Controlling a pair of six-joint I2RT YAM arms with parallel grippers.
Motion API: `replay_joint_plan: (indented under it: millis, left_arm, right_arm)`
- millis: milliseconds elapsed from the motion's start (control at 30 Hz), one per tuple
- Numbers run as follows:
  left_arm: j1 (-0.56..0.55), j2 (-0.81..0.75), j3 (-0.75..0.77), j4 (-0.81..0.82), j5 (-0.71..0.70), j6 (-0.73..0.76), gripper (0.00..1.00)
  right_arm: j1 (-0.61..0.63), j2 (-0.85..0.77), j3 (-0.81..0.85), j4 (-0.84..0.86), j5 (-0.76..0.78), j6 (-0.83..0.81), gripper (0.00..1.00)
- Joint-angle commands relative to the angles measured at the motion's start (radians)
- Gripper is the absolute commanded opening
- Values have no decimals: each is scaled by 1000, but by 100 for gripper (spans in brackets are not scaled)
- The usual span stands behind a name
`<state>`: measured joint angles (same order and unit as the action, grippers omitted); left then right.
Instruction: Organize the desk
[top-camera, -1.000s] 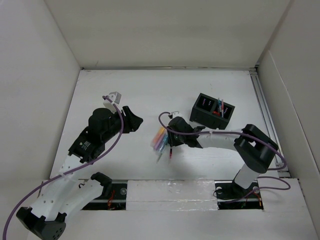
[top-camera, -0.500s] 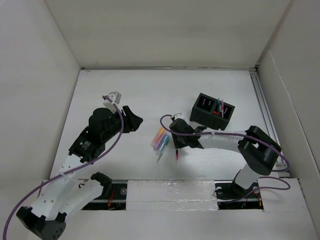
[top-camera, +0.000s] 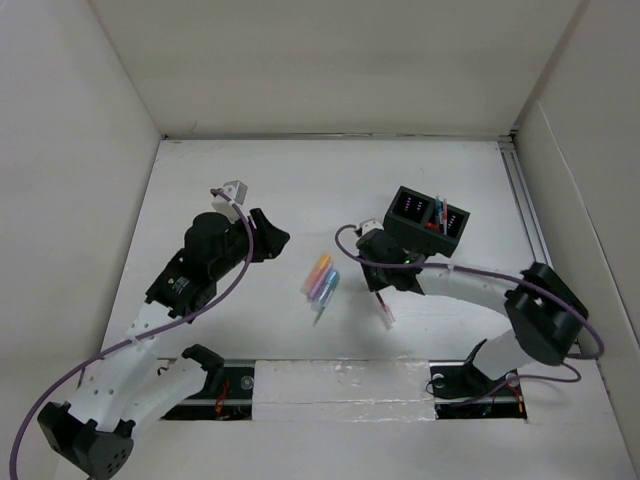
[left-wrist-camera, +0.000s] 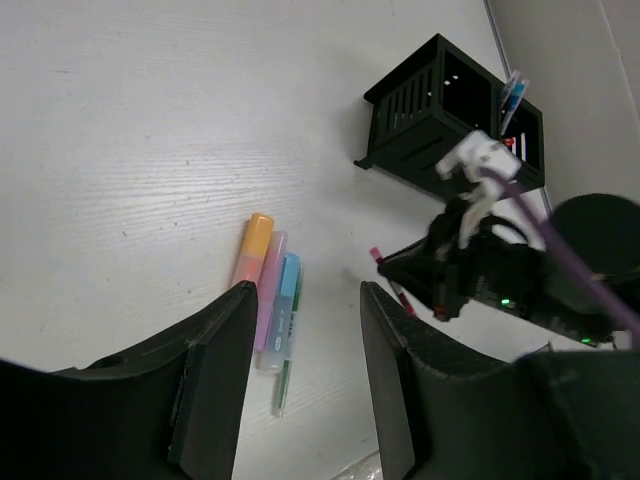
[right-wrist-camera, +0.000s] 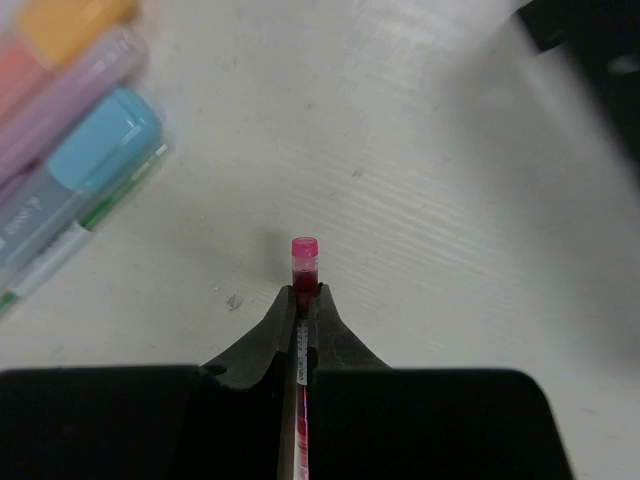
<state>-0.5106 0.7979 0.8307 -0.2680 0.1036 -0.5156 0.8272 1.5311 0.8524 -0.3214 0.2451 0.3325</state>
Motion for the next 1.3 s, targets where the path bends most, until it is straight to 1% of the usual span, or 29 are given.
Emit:
replay_joint_plan:
  millis: [0,33,133,167,200,267,300,333,400,433,467,533,567,600,633,667,733,833,867,900,933,967,1067,1133,1167,1200,1267]
  left_arm:
    - [-5,30,33,66,-1,-3,42]
    - [-5,44,56,64,1,0,42]
    - [-5,80,88,52,4,6,41]
    - [-5,83,94,50,4,8,41]
    - [-5,87,102,47,1,11,41]
    - [-5,95,134,29,-8,15,41]
    - [-5,101,143,23,-13,17,41]
    - [-5,104,159,15,-15,20,41]
    - [-5,110,169,3,-18,17,41]
    - [-5,112,173,3,-19,14,41]
    - [-5,113,176,3,-16,9,41]
    - [-5,115,176,3,-15,-4,41]
    - [-5,115,177,3,-16,-7,41]
    - [-5,110,174,6,-18,-11,41]
    - [-5,109,170,9,-18,-15,41]
    - [-5,106,168,9,-21,-23,41]
    - [-5,104,168,9,-22,-27,41]
    - [-5,97,166,-7,-25,-37,41]
    - [-5,90,160,-10,-31,-44,41]
    - [-5,74,156,-11,-33,-49,41]
    - [-5,64,139,-11,-38,-52,41]
    - [-5,37,125,-17,-42,-63,41]
    - [-5,32,114,-25,-50,-61,41]
    - [-5,26,114,-27,-50,-61,41]
    - [-5,26,117,-33,-50,-57,41]
    - [-5,26,119,-34,-54,-57,41]
    - [-5,26,127,-36,-59,-49,41]
  right_arm:
    - [-49,-199,7,56,25,-110,0]
    - [-66,-286,8,92,23,-153,0]
    - [-167,-379,42,114,-12,-231,0]
    - [-200,-419,57,108,-51,-251,0]
    - [-264,-434,74,104,-72,-269,0]
    - [-322,-483,115,107,-125,-320,0]
    - [-383,-500,123,116,-148,-354,0]
    - [-416,-515,132,145,-173,-374,0]
    - [-483,-540,140,174,-237,-381,0]
    - [-547,-539,142,209,-280,-389,0]
    - [-577,-536,143,223,-320,-388,0]
    - [-649,-510,148,270,-357,-392,0]
    - [-664,-502,140,300,-375,-398,0]
    - [-678,-493,126,347,-379,-400,0]
    - [-695,-474,110,449,-395,-409,0]
    - [-730,-464,90,517,-446,-420,0]
    - [-749,-427,31,679,-466,-432,0]
    - [-787,-376,14,772,-553,-426,0]
    - [-787,-355,13,781,-594,-425,0]
    - [-787,-353,-5,792,-602,-424,0]
    - [-787,-353,-19,814,-606,-426,0]
    - [-796,-367,-68,823,-566,-420,0]
    - [-797,-364,-116,861,-558,-426,0]
    - [-818,-332,-137,910,-585,-420,0]
    - [-818,-321,-142,924,-627,-418,0]
    - [-818,-309,-148,950,-630,-415,0]
    - [-818,-308,-168,949,-630,-405,1]
